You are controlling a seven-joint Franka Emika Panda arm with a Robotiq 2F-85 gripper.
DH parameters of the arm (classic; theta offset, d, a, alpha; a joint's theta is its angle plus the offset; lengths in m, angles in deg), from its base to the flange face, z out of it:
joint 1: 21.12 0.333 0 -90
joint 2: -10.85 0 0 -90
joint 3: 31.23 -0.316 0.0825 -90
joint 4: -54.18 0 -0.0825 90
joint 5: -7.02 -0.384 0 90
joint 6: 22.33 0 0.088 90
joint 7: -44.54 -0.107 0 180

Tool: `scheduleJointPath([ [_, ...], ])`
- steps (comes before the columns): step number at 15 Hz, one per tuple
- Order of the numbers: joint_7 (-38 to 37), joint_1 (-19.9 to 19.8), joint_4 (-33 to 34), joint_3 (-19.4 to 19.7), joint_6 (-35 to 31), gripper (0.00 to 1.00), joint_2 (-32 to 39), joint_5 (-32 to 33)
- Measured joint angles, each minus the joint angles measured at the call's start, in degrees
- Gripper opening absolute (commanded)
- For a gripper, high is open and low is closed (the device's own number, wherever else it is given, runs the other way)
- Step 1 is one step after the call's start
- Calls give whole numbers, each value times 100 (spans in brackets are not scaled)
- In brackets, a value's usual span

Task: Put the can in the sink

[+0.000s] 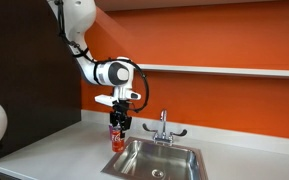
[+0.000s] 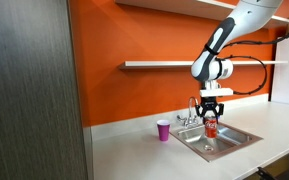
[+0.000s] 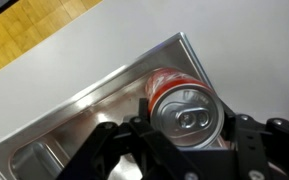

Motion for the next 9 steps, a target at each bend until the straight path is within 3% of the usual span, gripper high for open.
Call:
scheduleJointPath([
  [1, 0, -43, -17, 21, 0, 38, -39, 0],
  [2, 1, -84, -26, 38, 1, 63, -69, 0],
  [9, 3, -98, -33, 30, 1, 63, -1, 1],
])
